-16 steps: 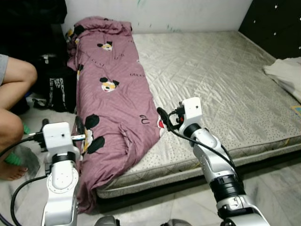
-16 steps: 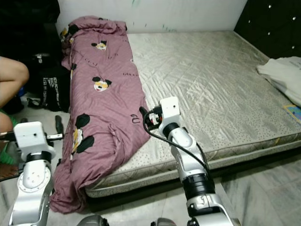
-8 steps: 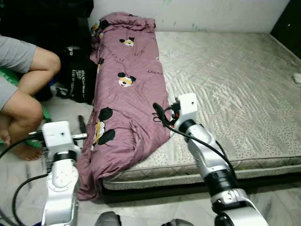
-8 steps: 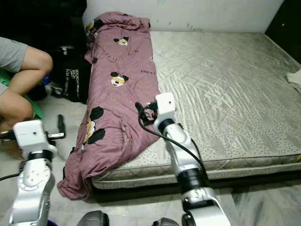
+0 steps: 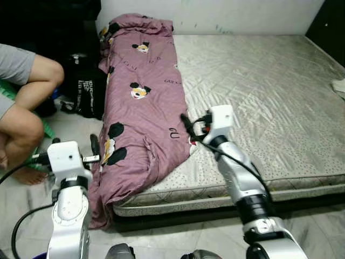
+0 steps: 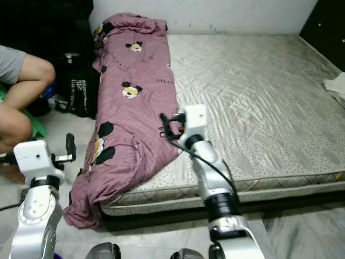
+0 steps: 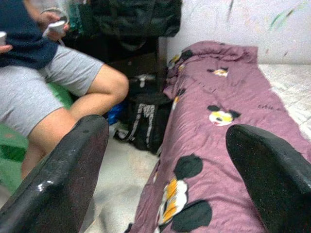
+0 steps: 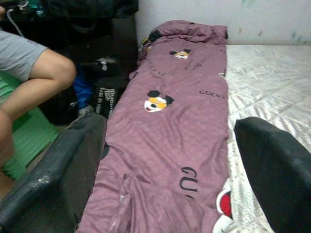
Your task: Clean up the room
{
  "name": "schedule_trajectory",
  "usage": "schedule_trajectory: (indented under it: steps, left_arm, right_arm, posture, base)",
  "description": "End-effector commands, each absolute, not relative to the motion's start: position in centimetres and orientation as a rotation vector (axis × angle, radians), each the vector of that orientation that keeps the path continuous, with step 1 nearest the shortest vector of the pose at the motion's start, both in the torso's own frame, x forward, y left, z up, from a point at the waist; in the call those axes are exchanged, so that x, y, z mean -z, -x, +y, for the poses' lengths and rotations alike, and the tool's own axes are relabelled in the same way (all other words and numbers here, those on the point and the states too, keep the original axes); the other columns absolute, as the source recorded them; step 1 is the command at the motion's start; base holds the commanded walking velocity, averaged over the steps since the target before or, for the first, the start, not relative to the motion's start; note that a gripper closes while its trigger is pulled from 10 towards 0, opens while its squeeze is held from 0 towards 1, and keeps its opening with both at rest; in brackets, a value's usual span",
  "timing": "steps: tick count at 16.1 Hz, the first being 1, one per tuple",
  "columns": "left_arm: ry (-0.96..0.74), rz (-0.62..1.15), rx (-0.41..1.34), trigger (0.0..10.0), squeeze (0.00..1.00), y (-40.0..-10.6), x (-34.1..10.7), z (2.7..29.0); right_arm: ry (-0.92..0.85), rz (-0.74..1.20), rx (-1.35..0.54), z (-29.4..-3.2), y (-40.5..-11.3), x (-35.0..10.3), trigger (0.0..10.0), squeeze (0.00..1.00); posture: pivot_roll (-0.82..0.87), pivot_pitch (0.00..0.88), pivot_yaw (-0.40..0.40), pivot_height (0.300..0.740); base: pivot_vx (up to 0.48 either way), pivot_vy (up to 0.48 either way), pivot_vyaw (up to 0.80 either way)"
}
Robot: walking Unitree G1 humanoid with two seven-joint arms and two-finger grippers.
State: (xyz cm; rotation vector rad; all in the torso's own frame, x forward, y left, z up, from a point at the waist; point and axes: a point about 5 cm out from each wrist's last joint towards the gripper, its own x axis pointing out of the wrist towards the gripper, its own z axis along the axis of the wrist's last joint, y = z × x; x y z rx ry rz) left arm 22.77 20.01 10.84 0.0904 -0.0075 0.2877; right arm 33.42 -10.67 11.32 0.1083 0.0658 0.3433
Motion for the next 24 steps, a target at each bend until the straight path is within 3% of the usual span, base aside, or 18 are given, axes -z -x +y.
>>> schedule_trajectory:
  steps: [1,5,13,24]
  left_arm:
    - [-0.096,-0.006,-0.276,10.0,0.0,-22.53,-11.01,20.01]
    - [-0.086,0.006,-0.275,10.0,0.0,-22.44,-10.98,19.93]
    - [-0.076,0.013,-0.283,10.0,0.0,-22.57,-10.96,19.9]
    - [-0.068,0.016,-0.323,10.0,0.0,-22.54,-10.93,20.13]
  right_arm:
    - [-0.122,0.076,-0.329,-11.13,-33.38,-11.39,10.0,0.0]
    - [-0.125,0.09,-0.331,-11.23,-33.36,-11.26,10.0,0.0]
    - [-0.118,0.109,-0.347,-11.15,-33.43,-11.23,10.0,0.0]
    - [-0.099,0.133,-0.375,-10.86,-33.46,-10.88,10.0,0.0]
  posture:
    - [-0.03,0.0,-0.061,0.74]
    - [-0.03,0.0,-0.063,0.732]
    - [-0.04,0.0,-0.069,0.647]
    - [-0.03,0.0,-0.081,0.647]
  base:
    - [0.0,0.0,0.0]
    - [0.0,0.0,0.0]
    - [0.0,0.0,0.0]
    - [0.0,0.0,0.0]
